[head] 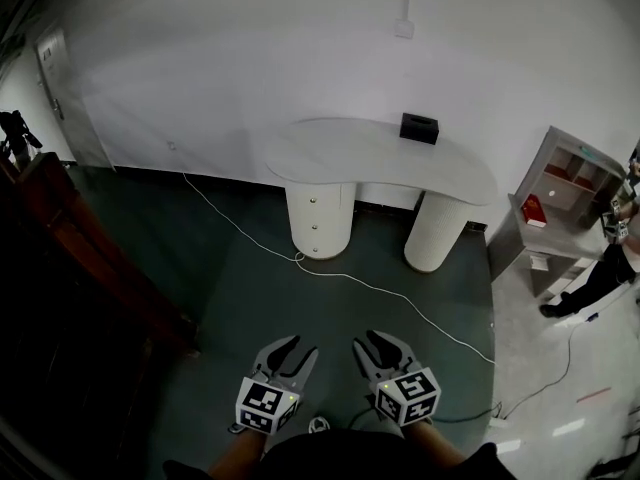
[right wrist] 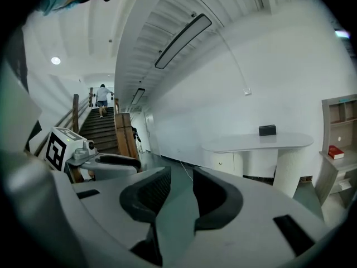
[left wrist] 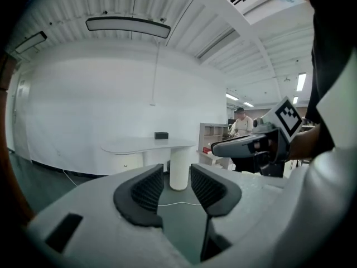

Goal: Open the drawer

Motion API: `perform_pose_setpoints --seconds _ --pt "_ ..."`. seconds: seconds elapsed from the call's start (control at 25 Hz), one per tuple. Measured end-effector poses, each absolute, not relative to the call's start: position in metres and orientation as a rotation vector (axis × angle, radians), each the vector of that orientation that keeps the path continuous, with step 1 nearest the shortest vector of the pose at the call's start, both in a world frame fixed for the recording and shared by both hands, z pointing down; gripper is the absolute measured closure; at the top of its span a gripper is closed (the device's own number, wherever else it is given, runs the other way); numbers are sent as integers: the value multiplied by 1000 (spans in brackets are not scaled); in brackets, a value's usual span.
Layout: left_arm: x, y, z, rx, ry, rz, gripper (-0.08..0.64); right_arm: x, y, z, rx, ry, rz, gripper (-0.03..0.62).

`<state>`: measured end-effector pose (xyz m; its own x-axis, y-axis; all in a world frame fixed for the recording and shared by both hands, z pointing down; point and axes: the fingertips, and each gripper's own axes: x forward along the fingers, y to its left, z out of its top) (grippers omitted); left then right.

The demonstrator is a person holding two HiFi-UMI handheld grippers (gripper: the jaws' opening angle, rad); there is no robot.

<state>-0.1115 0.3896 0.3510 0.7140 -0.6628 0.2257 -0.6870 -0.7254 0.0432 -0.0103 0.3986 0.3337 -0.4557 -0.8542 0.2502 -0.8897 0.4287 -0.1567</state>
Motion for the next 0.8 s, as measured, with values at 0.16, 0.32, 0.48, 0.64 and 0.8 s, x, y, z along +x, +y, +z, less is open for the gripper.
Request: perform_pose_setpoints --seconds 0.16,0.32,0.48,0.64,0.8 --pt "-124 382 365 2773 -1049 290 413 -21 400 343 1575 -2503 442 492" --pt "-123 378 372 2757 -989 334 413 -23 392 351 1600 -2480 453 492" --pt "-122 365 377 2741 -1000 323 413 -17 373 355 1615 -2485 466 492" --pt "-129 341 387 2699 -1042 318 413 -16 348 365 1581 -2489 489 492" --pt "-131 305 394 2675 -1090 308 413 -10 310 370 1557 -2495 487 492"
